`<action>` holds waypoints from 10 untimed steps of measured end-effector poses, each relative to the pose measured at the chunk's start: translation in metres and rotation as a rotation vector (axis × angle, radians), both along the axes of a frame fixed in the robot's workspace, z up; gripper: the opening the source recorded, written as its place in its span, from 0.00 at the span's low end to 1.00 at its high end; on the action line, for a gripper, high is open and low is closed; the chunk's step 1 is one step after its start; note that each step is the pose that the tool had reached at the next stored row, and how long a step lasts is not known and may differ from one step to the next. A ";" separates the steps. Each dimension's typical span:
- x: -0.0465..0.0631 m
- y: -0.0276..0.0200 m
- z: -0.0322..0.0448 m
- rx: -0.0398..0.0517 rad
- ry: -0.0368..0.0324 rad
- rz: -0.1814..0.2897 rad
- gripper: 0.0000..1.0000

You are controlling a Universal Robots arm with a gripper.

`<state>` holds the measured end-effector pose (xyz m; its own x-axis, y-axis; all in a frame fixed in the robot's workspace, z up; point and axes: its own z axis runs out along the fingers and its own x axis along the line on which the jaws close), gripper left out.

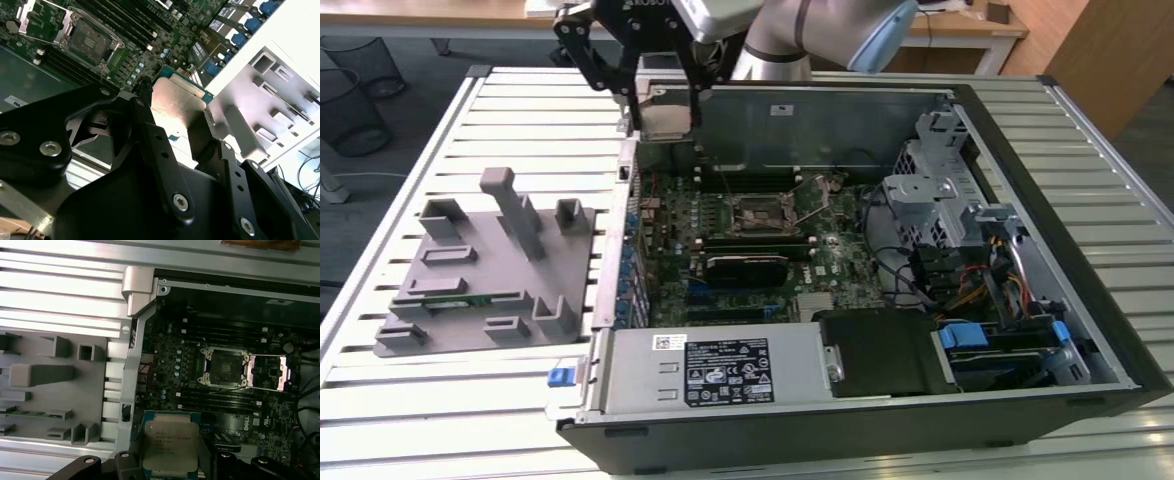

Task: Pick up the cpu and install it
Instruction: 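Pick up the cpu and move it towards the insertion slot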

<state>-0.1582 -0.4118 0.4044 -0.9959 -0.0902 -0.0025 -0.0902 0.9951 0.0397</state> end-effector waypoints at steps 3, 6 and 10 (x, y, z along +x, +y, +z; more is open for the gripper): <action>0.005 0.0000 0.0000 0.0000 0.0000 0.000 0.53; 0.011 0.0000 0.0000 0.0000 0.0000 0.000 0.53; 0.019 0.0000 0.0000 0.0000 0.0000 0.000 0.53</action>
